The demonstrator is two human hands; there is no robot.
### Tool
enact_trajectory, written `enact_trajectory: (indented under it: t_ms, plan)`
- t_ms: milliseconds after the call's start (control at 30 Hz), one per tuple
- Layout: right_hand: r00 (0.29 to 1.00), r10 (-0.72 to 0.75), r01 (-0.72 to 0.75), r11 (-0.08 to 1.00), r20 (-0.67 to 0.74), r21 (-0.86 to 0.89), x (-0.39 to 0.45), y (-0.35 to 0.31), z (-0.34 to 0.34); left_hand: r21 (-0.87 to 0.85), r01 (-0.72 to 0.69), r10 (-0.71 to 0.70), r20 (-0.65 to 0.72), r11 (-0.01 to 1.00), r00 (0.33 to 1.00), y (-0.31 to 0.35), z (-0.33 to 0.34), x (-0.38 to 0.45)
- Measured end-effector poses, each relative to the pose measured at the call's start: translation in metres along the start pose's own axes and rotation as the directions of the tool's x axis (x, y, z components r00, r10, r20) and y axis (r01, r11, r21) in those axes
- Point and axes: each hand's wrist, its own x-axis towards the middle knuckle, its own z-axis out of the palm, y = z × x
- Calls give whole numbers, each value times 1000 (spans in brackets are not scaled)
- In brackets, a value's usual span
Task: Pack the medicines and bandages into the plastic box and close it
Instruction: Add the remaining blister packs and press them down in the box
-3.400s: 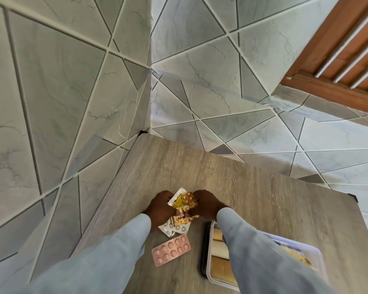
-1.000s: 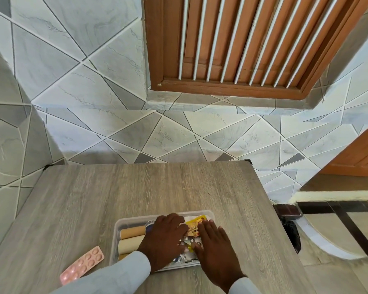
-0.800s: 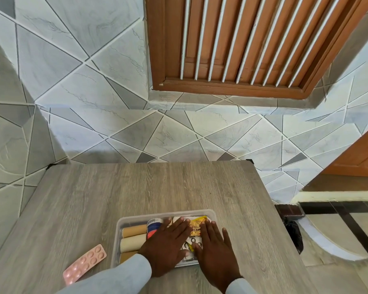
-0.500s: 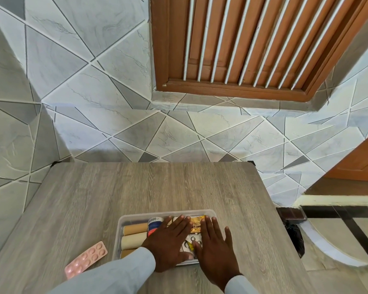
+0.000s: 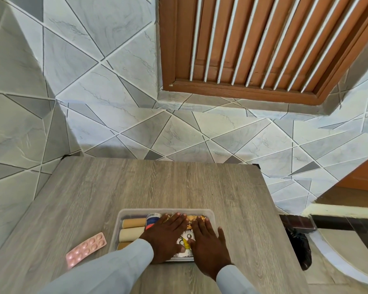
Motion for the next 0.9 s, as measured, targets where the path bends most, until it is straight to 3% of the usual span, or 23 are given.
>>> enact_trajectory:
  t_ms: [200,333,467,533,633,733,800,900]
  plan:
    - [996,-13,20,997,-92,77,-7,3,-7,-4,-16,15,-96,1000,995,2,-10,-7]
    - [989,-21,32,997,-148,77,-7,-3,-18,-60,42,-56,-261,997,964,-13,-7,-16]
    - [977,-22,42,995,-214,90,2,-17,-31,-217,126,-226,-538,968,812,-54,-4,-48]
    - [964,-50,81,991,-260,108,8,-34,-37,-383,233,-423,-546,894,723,-83,1,-74]
    - [921,-122,176,978,-370,116,18,-81,-35,-524,459,-665,-322,718,674,-138,21,-120]
    - [846,-243,312,947,-475,73,24,-137,-26,-571,560,-705,-47,600,708,-175,40,-157]
    - [831,-329,380,925,-448,25,26,-177,-16,-526,573,-646,57,629,762,-185,50,-171]
    - [845,-430,451,893,-318,-10,30,-225,7,-387,569,-592,70,726,803,-190,66,-177]
